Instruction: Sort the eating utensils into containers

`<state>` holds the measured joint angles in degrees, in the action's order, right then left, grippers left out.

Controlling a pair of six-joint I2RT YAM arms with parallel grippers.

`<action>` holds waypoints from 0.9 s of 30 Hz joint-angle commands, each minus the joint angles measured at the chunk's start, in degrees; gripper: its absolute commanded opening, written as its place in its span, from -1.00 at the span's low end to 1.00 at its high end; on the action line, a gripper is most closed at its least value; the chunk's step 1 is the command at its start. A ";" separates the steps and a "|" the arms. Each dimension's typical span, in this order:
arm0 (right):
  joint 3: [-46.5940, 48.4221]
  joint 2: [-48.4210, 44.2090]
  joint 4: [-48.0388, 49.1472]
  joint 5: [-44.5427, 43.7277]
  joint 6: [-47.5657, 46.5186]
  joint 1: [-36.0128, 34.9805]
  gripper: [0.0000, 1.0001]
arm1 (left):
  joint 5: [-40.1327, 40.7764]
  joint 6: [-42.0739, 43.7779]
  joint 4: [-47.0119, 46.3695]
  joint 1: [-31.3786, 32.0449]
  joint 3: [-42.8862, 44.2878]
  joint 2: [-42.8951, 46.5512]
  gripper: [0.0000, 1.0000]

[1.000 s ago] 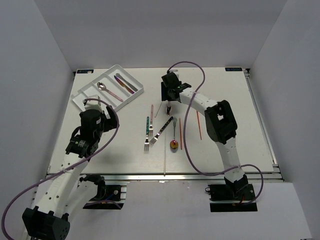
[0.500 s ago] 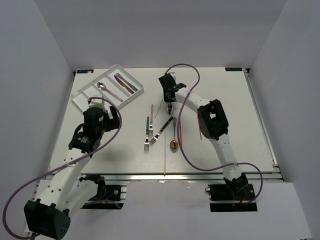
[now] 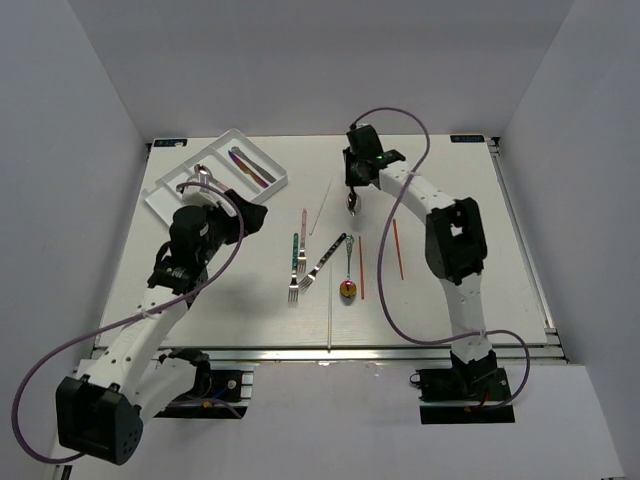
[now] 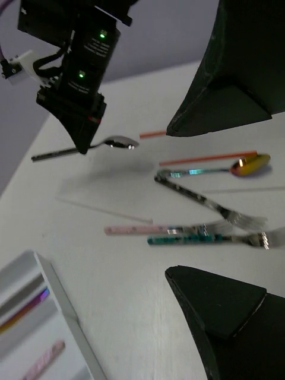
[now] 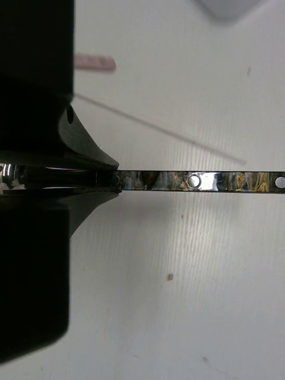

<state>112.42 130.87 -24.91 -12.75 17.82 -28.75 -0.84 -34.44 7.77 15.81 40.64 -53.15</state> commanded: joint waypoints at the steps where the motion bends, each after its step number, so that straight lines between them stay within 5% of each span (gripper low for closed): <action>1: -5.68 -13.95 5.38 11.38 -2.01 -0.60 -1.00 | -10.30 -12.29 -22.13 -0.08 -1.01 -5.19 0.96; 8: -29.68 -30.92 18.48 31.81 0.19 -3.23 -1.00 | -17.08 -22.51 -36.69 0.53 3.21 -17.33 0.96; 19: -30.25 -34.72 19.54 31.91 1.78 -9.48 -1.00 | -19.72 -26.03 -42.57 4.22 4.01 -26.12 0.88; 22: -29.37 -34.37 19.46 31.39 1.25 -11.58 -1.00 | -20.07 -26.47 -42.40 4.40 4.27 -27.79 0.56; 24: -28.75 -34.28 19.54 29.99 0.99 -12.73 -1.00 | -20.43 -26.12 -41.61 4.40 4.79 -28.50 0.07; 27: -27.88 -34.01 19.54 29.63 0.63 -13.52 -1.00 | -20.08 -24.98 -39.15 4.40 5.76 -28.94 -0.05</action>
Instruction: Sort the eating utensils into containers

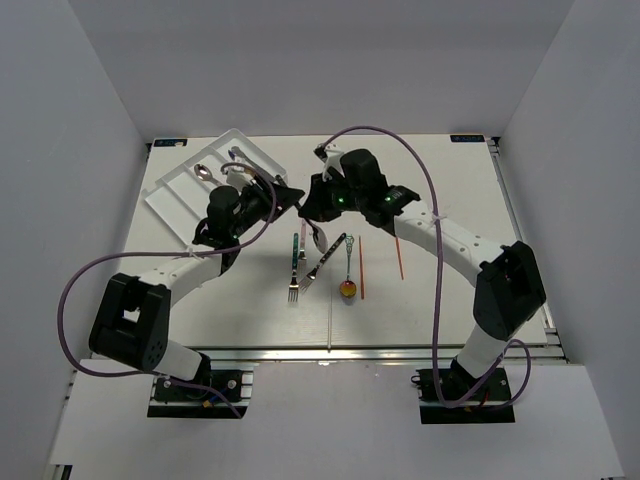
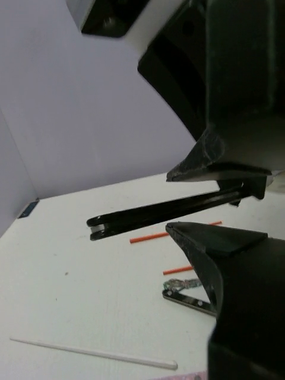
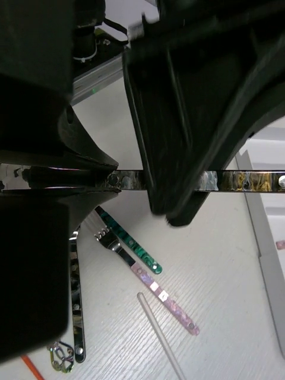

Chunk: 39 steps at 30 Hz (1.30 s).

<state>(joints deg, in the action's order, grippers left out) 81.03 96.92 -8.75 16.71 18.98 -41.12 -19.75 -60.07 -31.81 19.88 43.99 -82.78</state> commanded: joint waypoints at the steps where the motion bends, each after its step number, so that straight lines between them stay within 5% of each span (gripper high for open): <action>1: 3.69 0.02 3.31 0.17 -0.70 -1.24 -1.00 | -1.17 1.01 0.78 0.42 2.51 0.69 -0.17; 4: 3.60 0.02 3.66 -0.36 -0.88 -1.42 -1.00 | -0.82 2.76 3.42 0.34 4.17 0.69 -0.80; 9: 3.17 -0.24 3.48 -2.20 -1.49 -1.42 -1.00 | 1.37 6.80 8.60 0.34 7.86 0.61 -1.00; 10: 2.99 -0.24 3.22 -2.99 -1.67 -1.42 -0.82 | 3.38 7.68 11.65 0.34 8.56 0.61 -1.00; 12: 2.20 -0.59 2.34 -7.62 -1.67 -1.33 0.17 | 6.72 10.40 15.79 0.07 11.89 0.52 -1.00; 15: -1.92 -3.49 1.02 -13.87 -1.84 -0.01 0.65 | 14.72 11.73 25.37 -3.78 16.03 -1.50 -1.00; 23: -18.44 -16.85 3.04 -19.17 1.67 8.25 0.76 | 25.63 12.44 29.18 -16.53 34.65 -21.87 -1.00; 29: -25.30 -22.04 2.69 -18.30 0.88 9.22 0.77 | 22.83 14.28 30.93 -22.86 52.05 -38.48 -1.00; 39: -28.65 -22.39 3.48 -18.47 -0.17 9.22 0.77 | 17.38 12.00 25.05 -27.70 49.01 -41.41 -1.00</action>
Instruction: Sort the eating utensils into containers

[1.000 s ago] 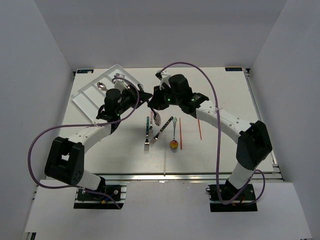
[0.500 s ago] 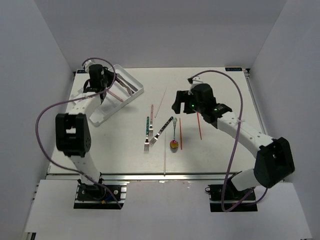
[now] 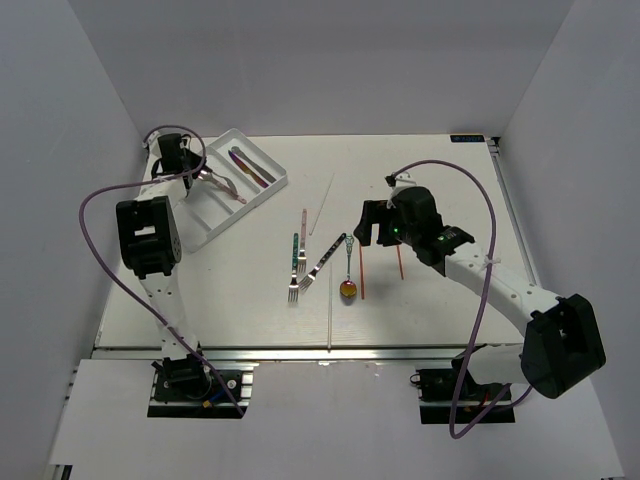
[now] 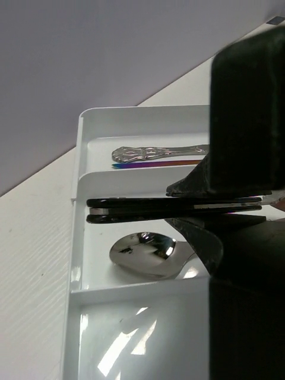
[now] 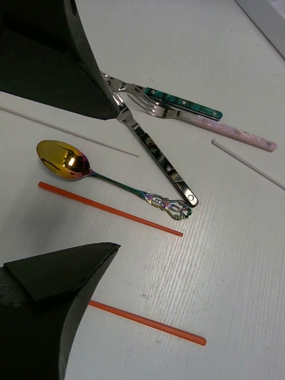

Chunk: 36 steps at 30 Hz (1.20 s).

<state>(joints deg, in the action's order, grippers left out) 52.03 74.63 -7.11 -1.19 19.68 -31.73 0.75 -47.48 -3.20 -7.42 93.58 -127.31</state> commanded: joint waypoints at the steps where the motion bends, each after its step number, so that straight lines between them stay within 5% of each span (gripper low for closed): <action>1: 0.44 0.25 1.93 -0.48 -0.79 -0.18 0.77 | -3.56 -0.59 -3.57 -0.40 -0.51 2.68 -1.00; 2: 0.53 0.43 1.93 -0.30 -0.79 -0.18 0.77 | -4.52 -0.50 -3.65 -0.31 -0.50 2.33 -0.92; 3: 0.79 0.52 1.93 -0.22 -0.79 -0.18 0.77 | -5.23 -0.94 -4.09 -0.31 -0.42 1.98 -0.63; 9: 1.58 0.52 1.23 -0.83 -0.87 -0.18 0.78 | -10.06 -4.19 -6.55 -0.31 -0.15 -0.40 -0.31; 15: 3.42 1.04 -1.49 -2.14 -1.14 -0.18 0.79 | -10.68 -5.60 -6.11 0.21 -2.60 3.11 0.31; 17: 4.83 1.66 -2.29 -2.50 -0.70 -0.18 0.79 | -10.42 -5.25 -5.85 0.47 -4.27 5.39 0.95; 29: 13.35 9.47 -10.72 -16.01 5.97 -7.56 0.79 | 6.71 7.82 24.62 4.96 -8.40 37.72 0.96; 34: 14.94 14.40 -13.54 -20.08 8.88 -10.72 0.60 | 4.69 15.48 25.70 6.01 -27.37 55.47 0.96; 36: 13.98 15.36 -12.05 -20.08 9.85 -11.34 0.34 | 7.66 19.08 26.75 6.10 -32.91 63.12 0.96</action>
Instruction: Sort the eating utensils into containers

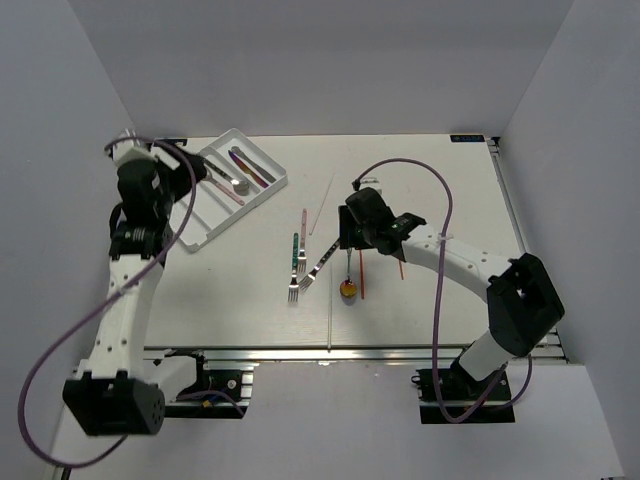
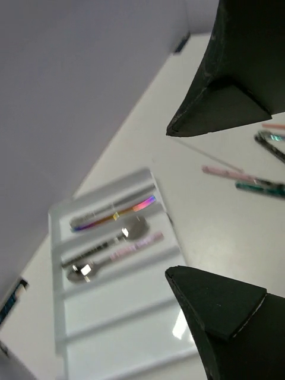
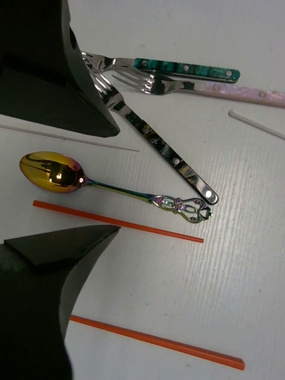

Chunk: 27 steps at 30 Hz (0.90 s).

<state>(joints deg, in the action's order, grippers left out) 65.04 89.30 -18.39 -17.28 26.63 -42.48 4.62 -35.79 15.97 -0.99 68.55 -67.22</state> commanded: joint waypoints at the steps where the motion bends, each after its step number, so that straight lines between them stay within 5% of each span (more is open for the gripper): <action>1: 0.71 1.05 -0.25 -3.99 3.25 -0.76 0.28 | 4.86 8.45 7.94 -0.32 -12.70 5.15 0.96; 6: 1.06 4.91 0.55 -5.22 5.09 -2.08 0.12 | 7.44 11.80 8.55 -0.24 -22.93 14.56 0.96; 16: 0.36 10.37 0.37 -5.13 6.94 -3.57 0.08 | 1.80 12.15 8.20 0.11 -22.94 13.35 0.96; 22: 0.44 13.97 1.34 -4.17 7.29 -3.84 -0.27 | 1.18 12.24 8.20 0.12 -23.11 13.34 0.96; 27: -0.69 16.87 2.48 -3.03 8.08 -3.84 -0.36 | 1.00 12.50 8.29 0.20 -23.11 13.26 0.96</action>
<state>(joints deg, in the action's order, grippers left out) 64.95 105.36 -17.85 -20.62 33.28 -45.95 6.61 -24.01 24.84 -0.99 44.16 -54.30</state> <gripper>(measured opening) 0.324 0.983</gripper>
